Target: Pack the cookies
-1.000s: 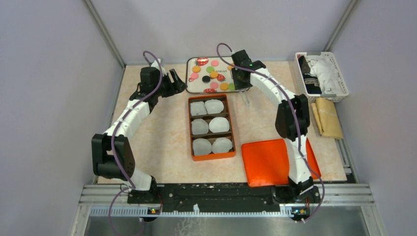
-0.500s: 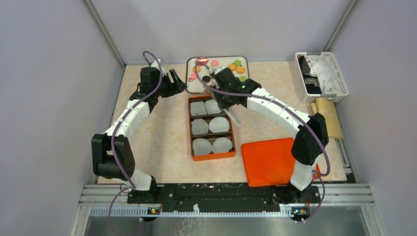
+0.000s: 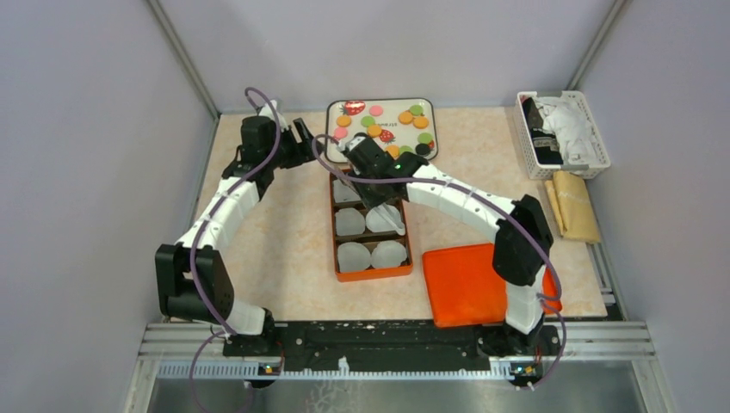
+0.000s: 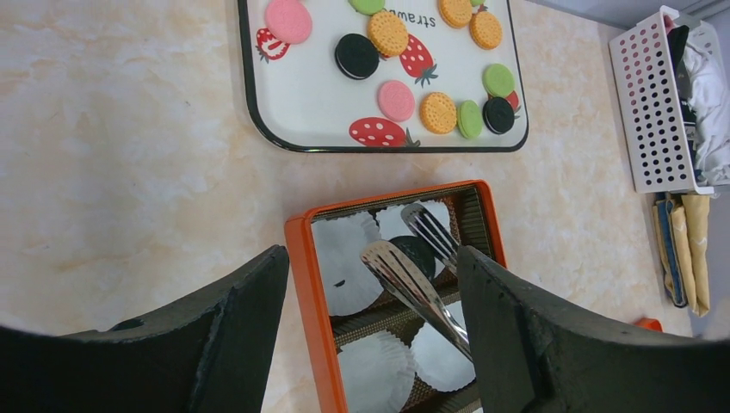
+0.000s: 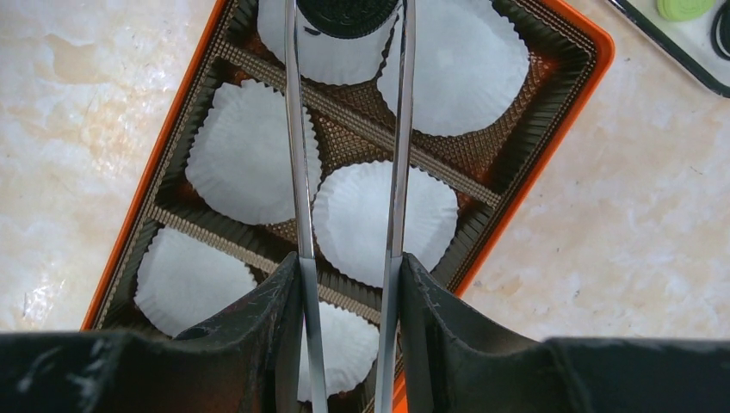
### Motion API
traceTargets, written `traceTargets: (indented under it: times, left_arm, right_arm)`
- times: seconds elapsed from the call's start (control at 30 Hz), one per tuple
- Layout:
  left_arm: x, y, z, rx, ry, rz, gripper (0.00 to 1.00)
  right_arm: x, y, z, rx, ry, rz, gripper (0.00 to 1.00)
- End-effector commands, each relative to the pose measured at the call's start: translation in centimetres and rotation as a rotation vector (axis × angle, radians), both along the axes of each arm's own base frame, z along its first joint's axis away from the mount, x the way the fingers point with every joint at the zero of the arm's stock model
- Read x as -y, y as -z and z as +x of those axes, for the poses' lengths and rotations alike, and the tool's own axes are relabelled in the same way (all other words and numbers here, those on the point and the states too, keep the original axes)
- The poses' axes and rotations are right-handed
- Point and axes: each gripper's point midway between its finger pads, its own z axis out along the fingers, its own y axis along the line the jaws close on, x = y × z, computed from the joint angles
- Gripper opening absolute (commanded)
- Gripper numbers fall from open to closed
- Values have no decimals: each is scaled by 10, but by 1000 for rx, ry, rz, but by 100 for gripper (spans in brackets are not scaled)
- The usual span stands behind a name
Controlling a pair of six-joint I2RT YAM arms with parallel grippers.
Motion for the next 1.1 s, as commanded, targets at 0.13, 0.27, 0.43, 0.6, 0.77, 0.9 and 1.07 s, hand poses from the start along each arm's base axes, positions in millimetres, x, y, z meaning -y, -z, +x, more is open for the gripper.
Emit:
traceTargets:
  times: [0.13,0.27,0.43,0.6,0.77,0.9,1.07]
  left_arm:
    - [-4,-20,-1,61,-11,15,78]
    - [-4,-18,-1,56,-9,19,78]
    - [-3,-17,-1,60,-3,17,79]
    - [-3,-16,-2,60,-1,19,79]
    - [-3,-16,-2,63,-1,20,79]
    - [-3,-15,-2,61,2,21,79]
    - [-3,-16,-2,65,3,21,79]
  right_arm:
    - [-28,0,16,22,-18,57,12]
    - [-28,7,17,14,-14,40,27]
    - [-32,10,20,15,-16,46,39]
    - [-37,3,24,30,-16,63,43]
    - [-41,0,27,35,-15,74,47]
    - [-43,-4,30,49,-10,80,47]
    - [-37,-25,35,100,20,91,46]
